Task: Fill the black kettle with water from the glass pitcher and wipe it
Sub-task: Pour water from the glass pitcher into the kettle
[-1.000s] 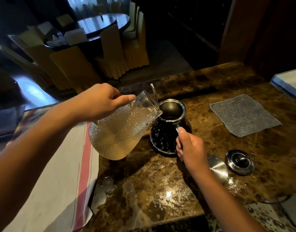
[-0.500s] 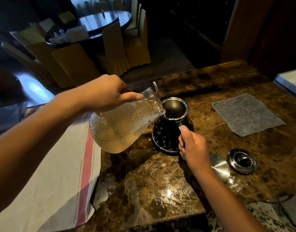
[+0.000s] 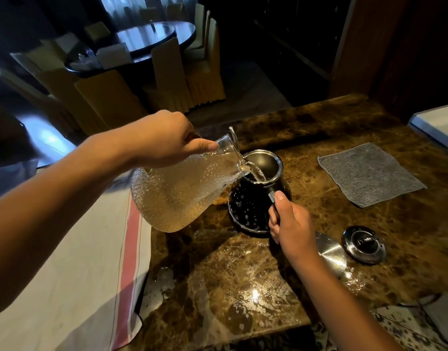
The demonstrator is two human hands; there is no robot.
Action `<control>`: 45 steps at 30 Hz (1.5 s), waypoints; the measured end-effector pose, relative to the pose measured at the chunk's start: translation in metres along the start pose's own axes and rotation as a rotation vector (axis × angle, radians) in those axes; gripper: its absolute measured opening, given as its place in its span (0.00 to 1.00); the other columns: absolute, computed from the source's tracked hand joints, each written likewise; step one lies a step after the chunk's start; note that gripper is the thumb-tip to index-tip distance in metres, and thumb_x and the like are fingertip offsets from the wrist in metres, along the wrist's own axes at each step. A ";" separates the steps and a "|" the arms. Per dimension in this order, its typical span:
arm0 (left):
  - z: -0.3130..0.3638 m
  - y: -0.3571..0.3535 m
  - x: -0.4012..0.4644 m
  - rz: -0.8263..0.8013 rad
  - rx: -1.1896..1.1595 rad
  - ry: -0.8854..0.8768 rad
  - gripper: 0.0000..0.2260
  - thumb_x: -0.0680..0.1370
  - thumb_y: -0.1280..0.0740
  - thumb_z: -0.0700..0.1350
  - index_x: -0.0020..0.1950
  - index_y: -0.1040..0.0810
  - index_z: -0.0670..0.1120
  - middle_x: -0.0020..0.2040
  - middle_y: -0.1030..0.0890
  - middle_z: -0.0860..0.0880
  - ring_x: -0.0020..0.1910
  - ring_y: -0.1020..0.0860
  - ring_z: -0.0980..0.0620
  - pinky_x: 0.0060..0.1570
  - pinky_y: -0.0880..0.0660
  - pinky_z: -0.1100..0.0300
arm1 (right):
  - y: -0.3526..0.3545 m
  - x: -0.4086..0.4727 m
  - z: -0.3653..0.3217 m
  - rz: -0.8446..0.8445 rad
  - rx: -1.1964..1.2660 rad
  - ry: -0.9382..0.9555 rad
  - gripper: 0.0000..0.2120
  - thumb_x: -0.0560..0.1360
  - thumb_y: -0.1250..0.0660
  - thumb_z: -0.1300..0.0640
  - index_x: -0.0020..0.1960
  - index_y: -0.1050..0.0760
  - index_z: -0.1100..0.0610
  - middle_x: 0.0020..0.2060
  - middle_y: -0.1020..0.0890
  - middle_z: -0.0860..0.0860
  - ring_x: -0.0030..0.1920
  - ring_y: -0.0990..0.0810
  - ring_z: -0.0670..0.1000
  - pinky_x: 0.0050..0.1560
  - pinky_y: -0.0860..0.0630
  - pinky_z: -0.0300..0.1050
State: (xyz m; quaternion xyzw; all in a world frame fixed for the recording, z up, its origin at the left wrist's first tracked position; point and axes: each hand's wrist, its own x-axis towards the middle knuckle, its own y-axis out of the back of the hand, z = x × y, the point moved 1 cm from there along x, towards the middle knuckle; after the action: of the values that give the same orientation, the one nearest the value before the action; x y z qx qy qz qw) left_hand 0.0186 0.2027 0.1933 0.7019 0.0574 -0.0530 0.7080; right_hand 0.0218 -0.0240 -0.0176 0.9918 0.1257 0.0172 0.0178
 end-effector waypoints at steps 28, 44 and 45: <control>0.000 0.004 0.007 -0.014 0.035 -0.040 0.38 0.68 0.47 0.74 0.46 0.20 0.41 0.38 0.18 0.42 0.35 0.20 0.45 0.33 0.24 0.56 | -0.001 -0.001 -0.004 -0.005 0.008 -0.001 0.28 0.78 0.44 0.33 0.28 0.33 0.52 0.22 0.33 0.48 0.25 0.34 0.48 0.29 0.38 0.42; 0.001 0.007 0.007 -0.024 0.026 -0.009 0.35 0.69 0.46 0.72 0.44 0.21 0.41 0.35 0.21 0.44 0.31 0.25 0.49 0.30 0.31 0.60 | -0.001 -0.001 -0.001 0.000 0.006 0.020 0.31 0.78 0.43 0.34 0.30 0.34 0.58 0.23 0.33 0.48 0.25 0.35 0.48 0.29 0.38 0.42; 0.002 0.007 0.007 -0.024 0.028 -0.005 0.35 0.69 0.46 0.72 0.43 0.21 0.41 0.34 0.22 0.45 0.30 0.26 0.50 0.30 0.32 0.60 | -0.001 -0.001 -0.001 0.000 0.005 0.020 0.31 0.78 0.43 0.34 0.30 0.34 0.58 0.23 0.33 0.48 0.25 0.35 0.48 0.29 0.38 0.42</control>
State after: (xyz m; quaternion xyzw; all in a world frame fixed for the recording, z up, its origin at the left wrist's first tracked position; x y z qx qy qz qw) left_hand 0.0269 0.2009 0.1995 0.7110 0.0636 -0.0641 0.6974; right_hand 0.0205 -0.0233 -0.0163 0.9916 0.1257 0.0268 0.0141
